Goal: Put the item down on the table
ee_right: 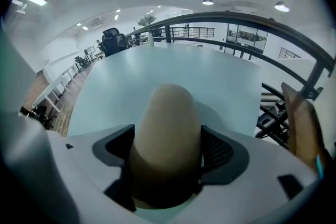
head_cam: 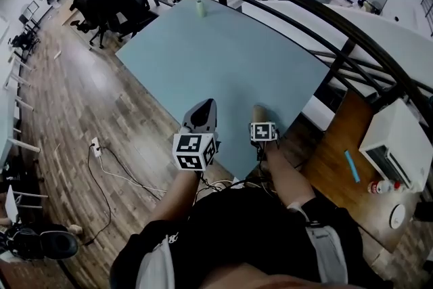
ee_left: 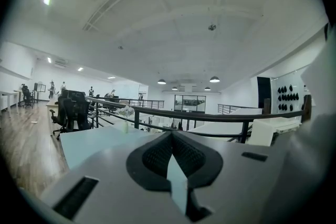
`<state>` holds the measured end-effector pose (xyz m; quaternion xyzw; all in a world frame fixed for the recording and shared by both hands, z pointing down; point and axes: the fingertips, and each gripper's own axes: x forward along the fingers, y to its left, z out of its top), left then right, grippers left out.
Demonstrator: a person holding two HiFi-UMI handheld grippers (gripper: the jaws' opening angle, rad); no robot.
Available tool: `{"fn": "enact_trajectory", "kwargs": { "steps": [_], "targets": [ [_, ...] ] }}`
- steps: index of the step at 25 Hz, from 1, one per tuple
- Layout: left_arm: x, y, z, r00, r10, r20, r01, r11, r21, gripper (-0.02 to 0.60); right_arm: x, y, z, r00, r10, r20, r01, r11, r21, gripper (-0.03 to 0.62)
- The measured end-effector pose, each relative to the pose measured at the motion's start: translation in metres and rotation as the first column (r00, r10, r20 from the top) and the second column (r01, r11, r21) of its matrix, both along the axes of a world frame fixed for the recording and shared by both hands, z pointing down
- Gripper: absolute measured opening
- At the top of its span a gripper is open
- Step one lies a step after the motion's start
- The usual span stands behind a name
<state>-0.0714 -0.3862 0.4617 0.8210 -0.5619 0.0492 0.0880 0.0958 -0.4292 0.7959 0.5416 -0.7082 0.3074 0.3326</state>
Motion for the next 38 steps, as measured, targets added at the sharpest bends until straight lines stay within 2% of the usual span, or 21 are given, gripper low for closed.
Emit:
{"fn": "enact_trajectory", "kwargs": {
  "steps": [7, 13, 15, 17, 18, 20, 21, 24, 32, 34, 38],
  "targets": [
    [-0.002, 0.006, -0.003, 1.000, 0.005, 0.000, -0.005, 1.000, 0.011, 0.014, -0.002, 0.000, 0.005, 1.000, 0.009, 0.025, -0.010, 1.000, 0.016, 0.410],
    [0.000, 0.009, -0.006, 1.000, 0.015, -0.012, -0.014, 1.000, 0.019, 0.014, -0.003, -0.007, -0.032, 0.996, 0.033, 0.087, -0.046, 0.988, 0.149, 0.414],
    [0.004, 0.010, -0.004, 1.000, 0.024, -0.014, -0.024, 1.000, 0.018, 0.014, 0.001, -0.012, -0.054, 0.991, 0.054, 0.123, -0.080, 0.972, 0.222, 0.368],
    [0.009, 0.010, -0.003, 0.999, 0.033, -0.018, -0.033, 0.999, 0.018, 0.014, 0.006, -0.018, -0.083, 0.987, 0.055, 0.153, -0.102, 0.943, 0.316, 0.281],
    [0.011, 0.010, -0.002, 0.999, 0.037, -0.020, -0.037, 0.999, 0.019, 0.014, 0.008, -0.019, -0.100, 0.987, 0.047, 0.151, -0.102, 0.920, 0.378, 0.241],
    [0.015, 0.010, -0.002, 0.999, 0.045, -0.024, -0.045, 0.999, 0.020, 0.014, 0.011, -0.019, -0.138, 0.990, 0.031, 0.134, -0.095, 0.857, 0.506, 0.143],
    [0.016, 0.010, -0.002, 0.998, 0.049, -0.026, -0.049, 0.999, 0.021, 0.014, 0.012, -0.018, -0.156, 0.991, 0.025, 0.135, -0.096, 0.827, 0.555, 0.115],
    [0.021, 0.008, -0.005, 0.998, 0.060, -0.033, -0.059, 0.998, 0.026, 0.014, 0.015, -0.015, -0.206, 0.985, 0.011, 0.174, -0.121, 0.759, 0.639, 0.004],
    [0.035, 0.011, -0.007, 0.994, 0.095, -0.049, -0.093, 0.995, 0.036, 0.014, 0.023, 0.019, -0.311, 0.971, -0.034, 0.236, -0.165, 0.617, 0.769, 0.000],
    [0.037, 0.013, -0.008, 0.994, 0.100, -0.053, -0.098, 0.994, 0.038, 0.014, 0.026, 0.031, -0.327, 0.975, -0.031, 0.221, -0.160, 0.595, 0.788, 0.000],
    [0.041, 0.017, -0.006, 0.992, 0.111, -0.059, -0.108, 0.993, 0.038, 0.014, 0.029, 0.053, -0.345, 0.977, -0.038, 0.210, -0.152, 0.569, 0.808, 0.000]
  ]
}}
